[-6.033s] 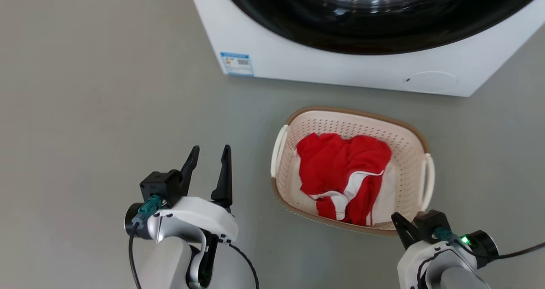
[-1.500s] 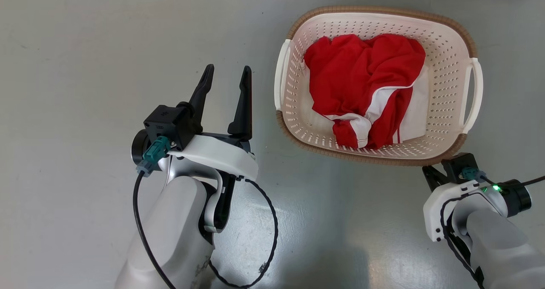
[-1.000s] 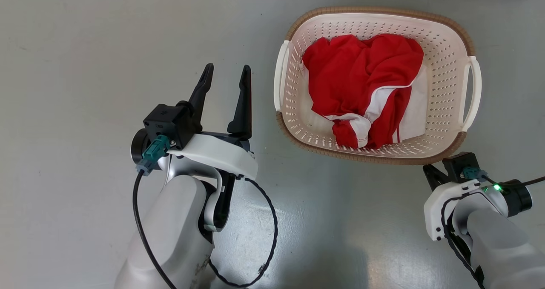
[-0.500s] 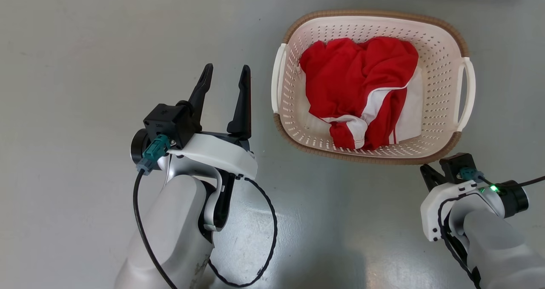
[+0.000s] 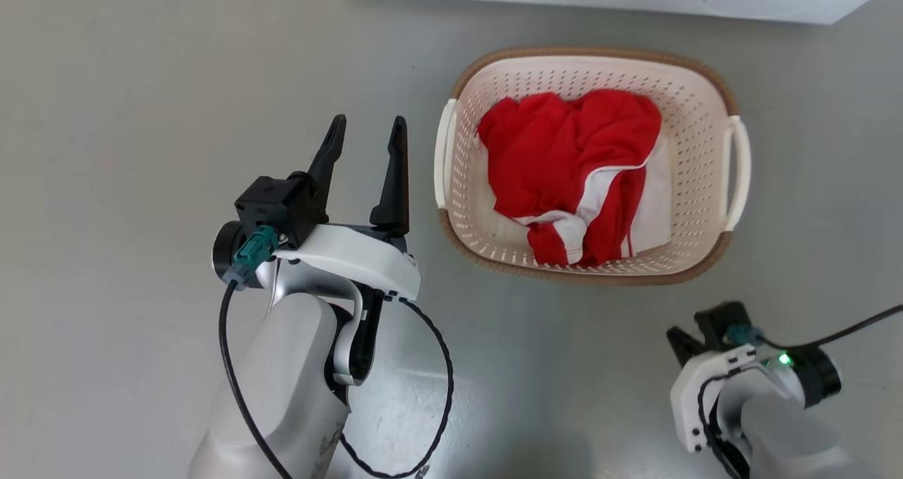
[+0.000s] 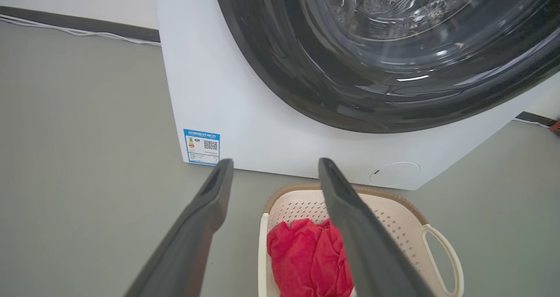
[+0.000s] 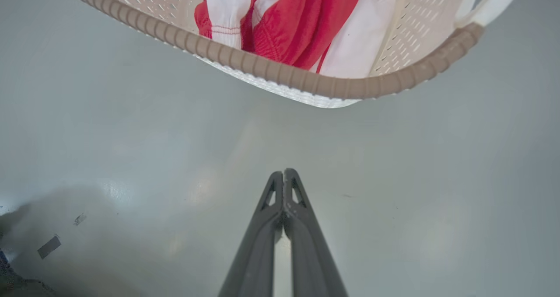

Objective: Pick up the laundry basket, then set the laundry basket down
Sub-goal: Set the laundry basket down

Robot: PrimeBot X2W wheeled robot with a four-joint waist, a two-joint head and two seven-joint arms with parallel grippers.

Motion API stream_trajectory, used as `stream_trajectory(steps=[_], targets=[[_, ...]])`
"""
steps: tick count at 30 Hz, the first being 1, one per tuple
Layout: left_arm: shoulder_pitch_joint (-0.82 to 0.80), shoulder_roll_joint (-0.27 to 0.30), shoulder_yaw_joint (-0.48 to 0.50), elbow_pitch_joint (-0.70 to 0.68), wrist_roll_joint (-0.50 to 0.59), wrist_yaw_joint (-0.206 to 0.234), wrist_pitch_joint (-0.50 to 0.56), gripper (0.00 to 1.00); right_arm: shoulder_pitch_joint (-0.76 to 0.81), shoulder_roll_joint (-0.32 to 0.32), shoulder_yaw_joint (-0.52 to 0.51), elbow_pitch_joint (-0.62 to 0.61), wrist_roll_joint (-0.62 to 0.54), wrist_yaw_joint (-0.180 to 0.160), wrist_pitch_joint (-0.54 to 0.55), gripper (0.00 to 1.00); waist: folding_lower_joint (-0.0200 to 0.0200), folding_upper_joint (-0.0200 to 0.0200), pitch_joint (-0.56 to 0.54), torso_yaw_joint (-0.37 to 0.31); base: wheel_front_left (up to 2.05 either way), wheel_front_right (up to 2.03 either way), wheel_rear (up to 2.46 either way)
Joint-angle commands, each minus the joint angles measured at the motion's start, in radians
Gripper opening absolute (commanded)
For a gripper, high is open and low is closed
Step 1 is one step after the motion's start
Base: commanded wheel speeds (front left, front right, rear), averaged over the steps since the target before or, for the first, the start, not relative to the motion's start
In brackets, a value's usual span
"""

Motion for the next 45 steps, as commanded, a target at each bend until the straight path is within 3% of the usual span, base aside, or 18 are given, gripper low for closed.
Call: stream_trajectory(steps=[1,10,11,13,15,27,45], targets=[[0.013,0.017,0.029,-0.017,0.000,-0.005,-0.005,1.00,0.055,0.013,0.024,0.000,0.010,0.003,-0.002,0.00,0.0000,0.0000,-0.014,-0.009,0.00,0.00,0.00],[0.074,0.017,0.075,0.029,0.011,-0.024,-0.005,1.00,0.101,0.039,0.051,-0.042,0.050,0.003,-0.031,0.00,0.0000,0.0000,-0.124,-0.063,0.00,0.00,0.00],[0.084,0.017,0.083,0.036,0.013,-0.027,-0.005,1.00,0.104,0.041,0.052,-0.047,0.052,0.003,-0.034,0.09,0.0000,0.0000,-0.141,-0.070,0.00,0.00,0.00],[0.105,0.017,0.098,0.047,0.016,-0.034,-0.005,1.00,0.115,0.046,0.052,-0.054,0.059,0.003,-0.037,0.42,0.0000,0.0000,-0.179,-0.083,0.00,0.00,0.00],[0.129,0.017,0.118,0.052,0.014,-0.039,-0.005,1.00,0.127,0.049,0.052,-0.060,0.063,0.003,-0.040,1.00,0.0000,0.0000,-0.219,-0.094,0.00,0.00,0.00],[0.281,0.017,0.184,0.099,0.015,-0.055,-0.005,1.00,0.184,0.018,-0.033,-0.156,0.040,0.003,-0.043,1.00,0.0000,0.0000,-0.447,-0.131,0.00,0.00,0.00],[0.398,0.017,0.256,0.120,0.027,-0.056,-0.005,1.00,0.262,0.006,-0.317,-0.474,-0.154,0.003,-0.043,1.00,0.0000,0.0000,-0.592,-0.153,0.00,0.00,0.00]])
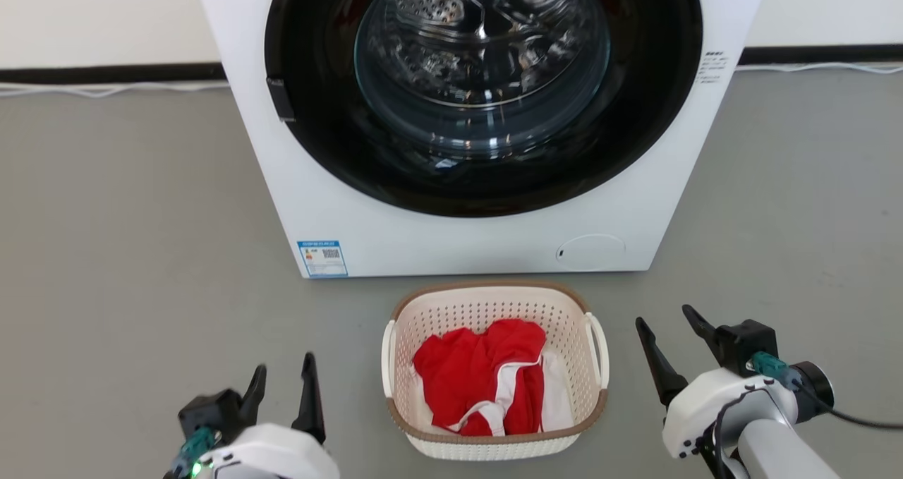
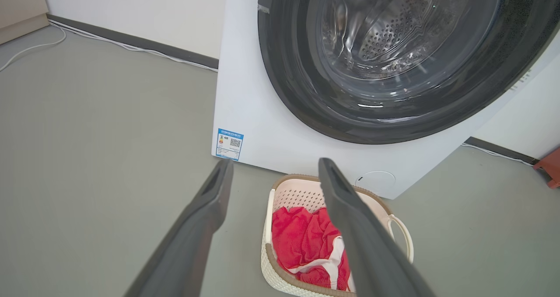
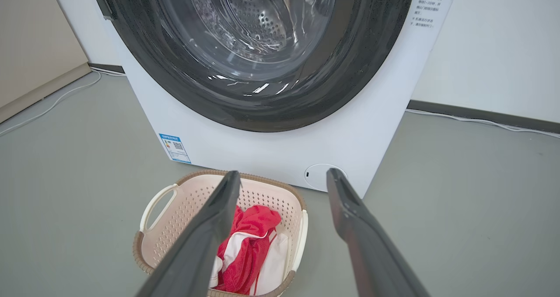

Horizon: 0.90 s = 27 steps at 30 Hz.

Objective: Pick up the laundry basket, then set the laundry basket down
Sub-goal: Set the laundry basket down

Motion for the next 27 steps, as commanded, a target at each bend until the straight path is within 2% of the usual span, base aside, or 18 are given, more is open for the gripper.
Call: stream_trajectory(steps=[1,4,13,21,27], targets=[[-0.004,0.011,0.039,-0.028,0.009,-0.003,-0.005,1.00,0.018,0.005,-0.004,-0.054,-0.026,0.003,-0.014,1.00,0.0000,-0.0001,-0.012,-0.008,0.00,0.00,0.00],[0.037,0.011,0.065,-0.031,0.016,-0.002,-0.005,1.00,0.087,0.028,-0.064,-0.164,-0.082,0.003,-0.014,1.00,0.0000,-0.0001,-0.039,-0.024,0.00,0.00,0.00],[0.088,0.011,0.108,-0.047,0.038,-0.009,-0.005,1.00,0.233,0.065,-0.161,-0.396,-0.128,0.003,-0.014,1.00,0.0000,-0.0001,-0.059,-0.049,0.00,0.00,0.00],[0.117,0.011,0.142,-0.061,0.044,-0.015,-0.005,1.00,0.321,0.078,-0.214,-0.536,-0.163,0.003,-0.014,1.00,0.0000,-0.0001,-0.073,-0.059,0.00,0.00,0.00],[0.137,0.011,0.150,-0.065,0.041,-0.018,-0.005,1.00,0.382,0.082,-0.246,-0.588,-0.183,0.003,-0.014,1.00,0.0000,-0.0001,-0.083,-0.062,0.00,0.00,0.00]])
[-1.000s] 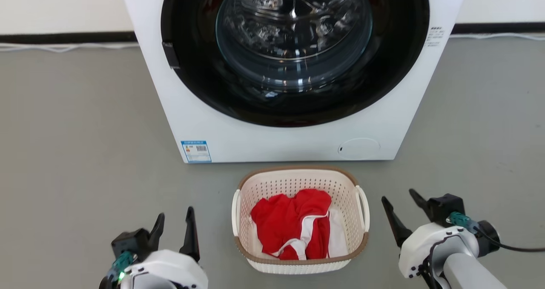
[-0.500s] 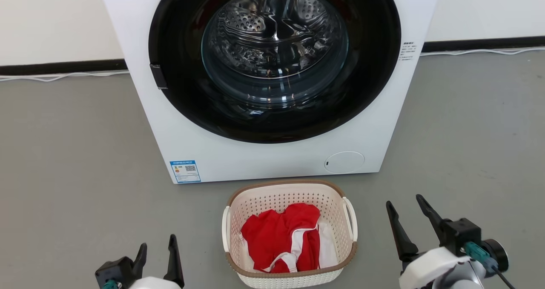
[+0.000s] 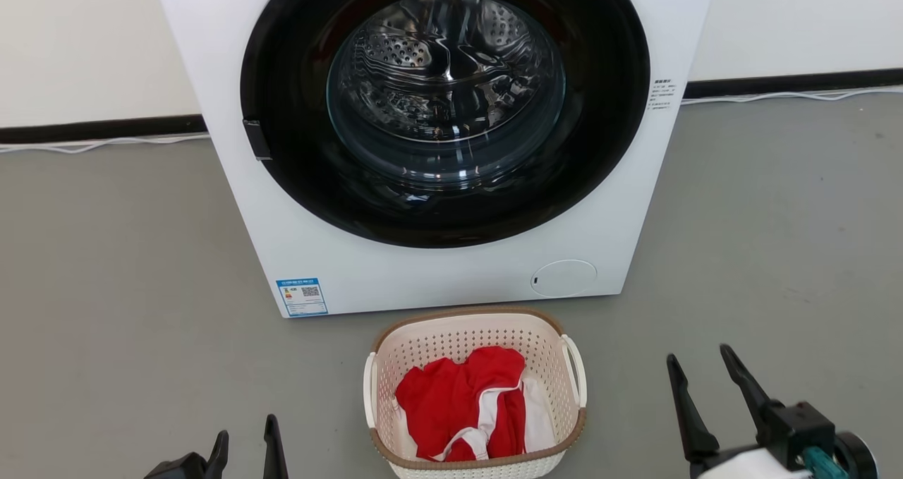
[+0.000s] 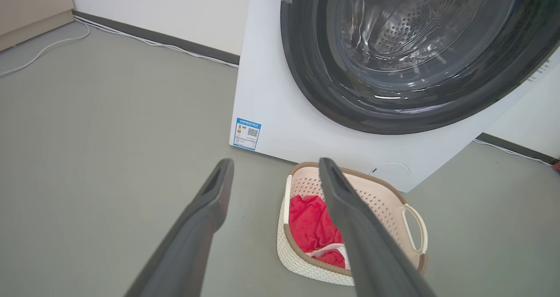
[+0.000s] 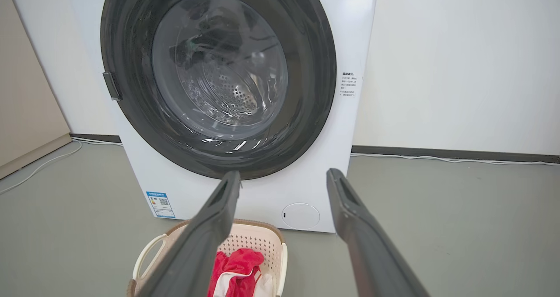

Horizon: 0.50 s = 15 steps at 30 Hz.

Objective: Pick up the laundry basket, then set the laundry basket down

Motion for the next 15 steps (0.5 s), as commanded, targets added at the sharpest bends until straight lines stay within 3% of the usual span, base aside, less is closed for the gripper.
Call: stream_trajectory(steps=[1,15], targets=[[-0.018,0.010,0.034,-0.026,0.001,-0.009,-0.006,1.00,-0.006,-0.004,0.015,-0.033,-0.008,0.003,-0.014,1.00,0.0000,-0.0001,-0.002,-0.001,0.00,0.00,0.00],[-0.016,0.010,0.027,-0.043,0.005,-0.009,-0.006,1.00,0.005,0.002,-0.018,-0.008,-0.012,0.003,-0.014,1.00,0.0000,-0.0001,-0.005,0.009,0.00,0.00,0.00]])
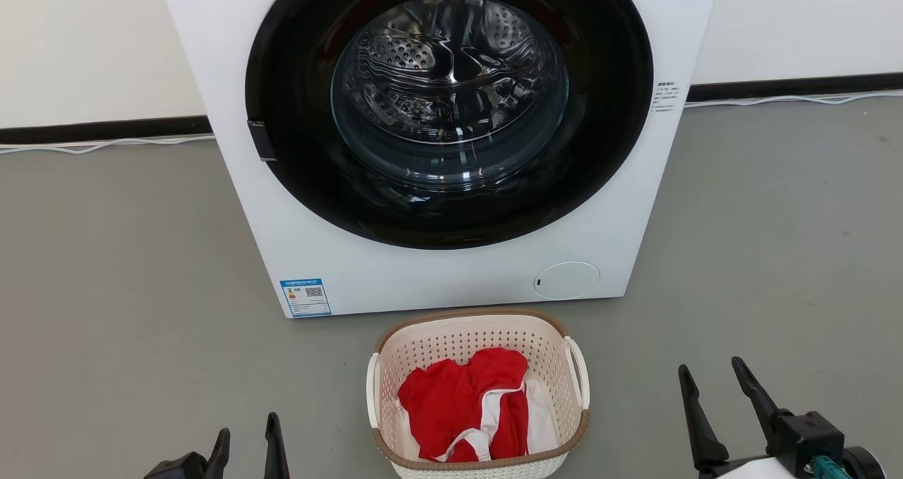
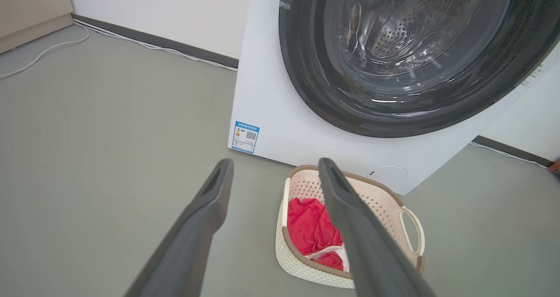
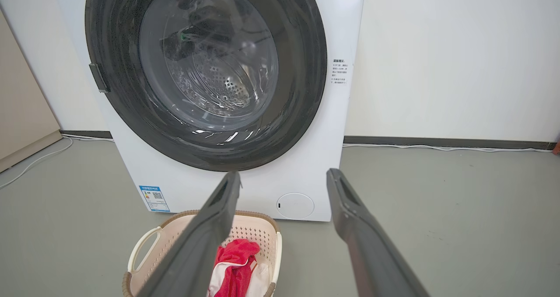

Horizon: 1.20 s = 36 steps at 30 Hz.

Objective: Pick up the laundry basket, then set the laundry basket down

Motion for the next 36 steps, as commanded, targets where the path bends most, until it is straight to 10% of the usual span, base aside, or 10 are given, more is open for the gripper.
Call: stream_trajectory(steps=[1,9,10,36], targets=[[-0.024,0.010,0.028,-0.028,0.005,-0.002,-0.006,1.00,-0.021,-0.005,0.018,-0.019,-0.007,0.003,-0.014,1.00,0.0000,-0.0001,0.000,0.002,0.00,0.00,0.00],[-0.021,0.010,0.037,-0.052,0.012,-0.004,-0.006,1.00,-0.028,-0.002,-0.006,0.002,-0.005,0.003,-0.014,1.00,0.0000,-0.0001,-0.002,0.022,0.00,0.00,0.00],[0.005,-0.001,0.006,-0.023,0.004,0.000,0.000,0.00,0.000,0.006,-0.029,0.024,0.000,0.000,0.000,0.00,0.0000,-0.0001,-0.002,0.022,0.00,0.00,0.00],[-0.020,-0.002,0.031,-0.030,-0.230,-0.036,0.071,0.00,-0.024,0.015,-0.034,0.033,0.304,0.000,0.071,0.00,0.0000,-0.0001,0.008,0.025,0.00,0.00,0.00]])
